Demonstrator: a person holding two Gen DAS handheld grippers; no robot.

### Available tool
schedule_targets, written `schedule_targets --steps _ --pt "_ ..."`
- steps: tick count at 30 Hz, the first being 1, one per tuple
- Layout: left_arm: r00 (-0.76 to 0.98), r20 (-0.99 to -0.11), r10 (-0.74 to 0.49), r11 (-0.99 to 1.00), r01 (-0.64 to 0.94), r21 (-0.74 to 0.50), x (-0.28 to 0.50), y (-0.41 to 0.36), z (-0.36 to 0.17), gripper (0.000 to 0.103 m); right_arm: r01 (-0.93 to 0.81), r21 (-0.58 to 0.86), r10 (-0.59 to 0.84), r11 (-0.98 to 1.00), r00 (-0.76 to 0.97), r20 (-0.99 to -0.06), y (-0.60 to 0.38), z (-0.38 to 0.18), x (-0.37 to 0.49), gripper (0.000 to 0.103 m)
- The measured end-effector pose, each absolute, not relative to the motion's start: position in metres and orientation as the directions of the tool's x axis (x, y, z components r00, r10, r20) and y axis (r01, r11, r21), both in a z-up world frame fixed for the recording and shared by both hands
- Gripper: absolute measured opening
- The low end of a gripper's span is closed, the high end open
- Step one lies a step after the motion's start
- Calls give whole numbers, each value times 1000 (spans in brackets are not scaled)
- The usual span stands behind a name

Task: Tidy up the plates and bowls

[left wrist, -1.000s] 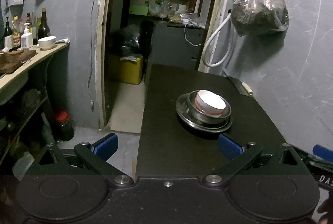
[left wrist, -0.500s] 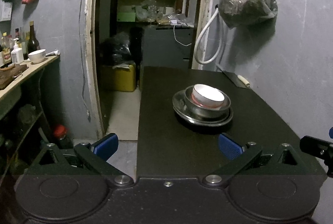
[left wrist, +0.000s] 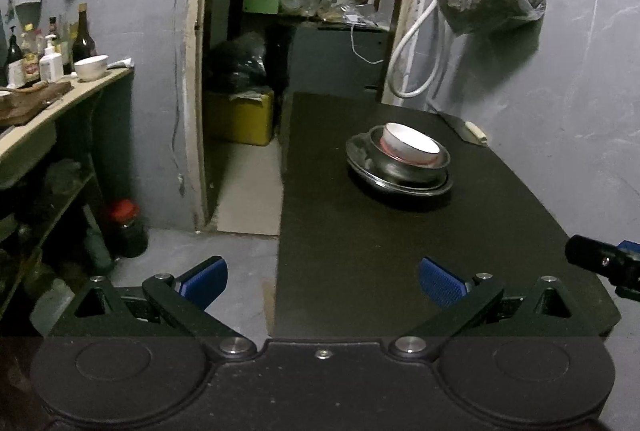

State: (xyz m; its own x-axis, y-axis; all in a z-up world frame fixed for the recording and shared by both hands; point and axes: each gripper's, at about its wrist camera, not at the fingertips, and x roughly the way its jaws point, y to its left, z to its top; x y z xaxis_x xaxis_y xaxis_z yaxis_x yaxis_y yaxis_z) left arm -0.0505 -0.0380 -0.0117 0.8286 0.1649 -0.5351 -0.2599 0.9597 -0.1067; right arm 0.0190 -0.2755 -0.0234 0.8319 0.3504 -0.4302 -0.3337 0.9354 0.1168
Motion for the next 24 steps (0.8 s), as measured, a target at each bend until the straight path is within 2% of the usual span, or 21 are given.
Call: schedule_targets --steps 7,24 --pt "822 -534 200 952 -292 -94 -53 -32 -12 102 -365 111 375 924 815 -443 -271 -26 24 103" --pt "830 -534 161 969 -237 -76 -34 -50 -10 102 -335 96 339 937 813 -473 -288 -35 30 103"
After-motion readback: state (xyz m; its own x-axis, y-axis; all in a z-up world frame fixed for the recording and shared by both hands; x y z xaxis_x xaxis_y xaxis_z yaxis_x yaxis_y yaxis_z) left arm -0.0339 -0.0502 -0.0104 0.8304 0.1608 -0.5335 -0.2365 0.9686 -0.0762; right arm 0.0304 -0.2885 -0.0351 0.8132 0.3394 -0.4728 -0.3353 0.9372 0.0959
